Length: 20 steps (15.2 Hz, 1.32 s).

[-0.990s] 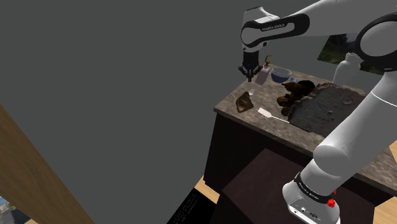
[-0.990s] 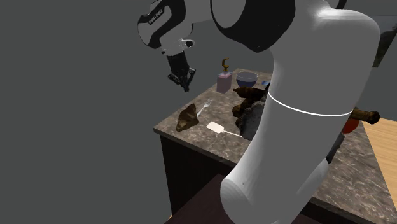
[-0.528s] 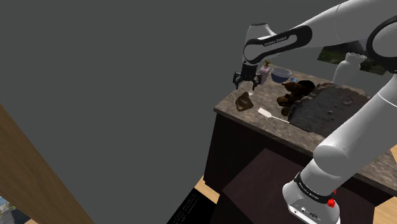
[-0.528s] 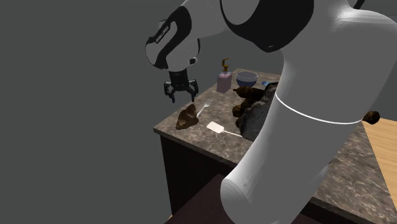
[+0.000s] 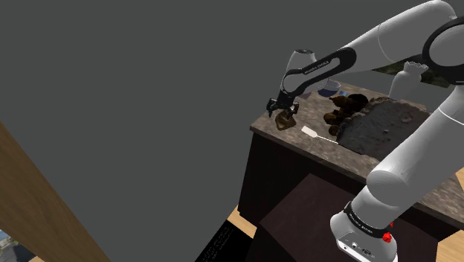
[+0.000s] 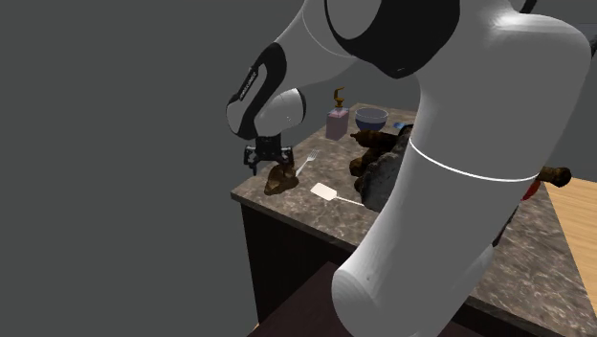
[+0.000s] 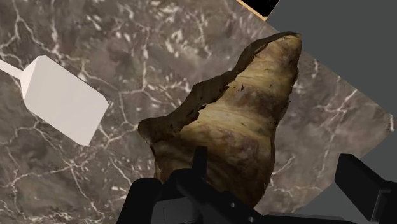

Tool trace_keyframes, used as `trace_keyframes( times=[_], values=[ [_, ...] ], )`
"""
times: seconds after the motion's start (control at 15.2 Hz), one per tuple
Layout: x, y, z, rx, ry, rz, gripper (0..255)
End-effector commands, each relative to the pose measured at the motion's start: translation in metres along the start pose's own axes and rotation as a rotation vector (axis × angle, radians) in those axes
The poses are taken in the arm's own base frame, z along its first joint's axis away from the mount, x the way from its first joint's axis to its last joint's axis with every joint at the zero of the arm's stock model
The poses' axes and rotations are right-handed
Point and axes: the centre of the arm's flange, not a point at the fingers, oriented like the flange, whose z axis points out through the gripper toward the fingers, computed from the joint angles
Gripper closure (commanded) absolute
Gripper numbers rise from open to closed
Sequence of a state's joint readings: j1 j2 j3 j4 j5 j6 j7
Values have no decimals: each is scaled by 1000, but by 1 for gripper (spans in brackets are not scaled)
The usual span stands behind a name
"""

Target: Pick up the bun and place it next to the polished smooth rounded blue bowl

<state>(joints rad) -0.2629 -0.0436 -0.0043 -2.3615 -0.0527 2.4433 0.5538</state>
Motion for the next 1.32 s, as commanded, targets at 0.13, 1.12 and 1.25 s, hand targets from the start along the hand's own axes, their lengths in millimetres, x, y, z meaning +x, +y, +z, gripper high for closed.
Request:
trace_keyframes(
  times=[0.13, 1.12, 1.25],
  values=[
    [0, 0, 22, 2, 1, -1, 0],
    [0, 0, 25, 2, 1, -1, 255],
    [-1, 0, 25, 2, 1, -1, 255]
  ],
)
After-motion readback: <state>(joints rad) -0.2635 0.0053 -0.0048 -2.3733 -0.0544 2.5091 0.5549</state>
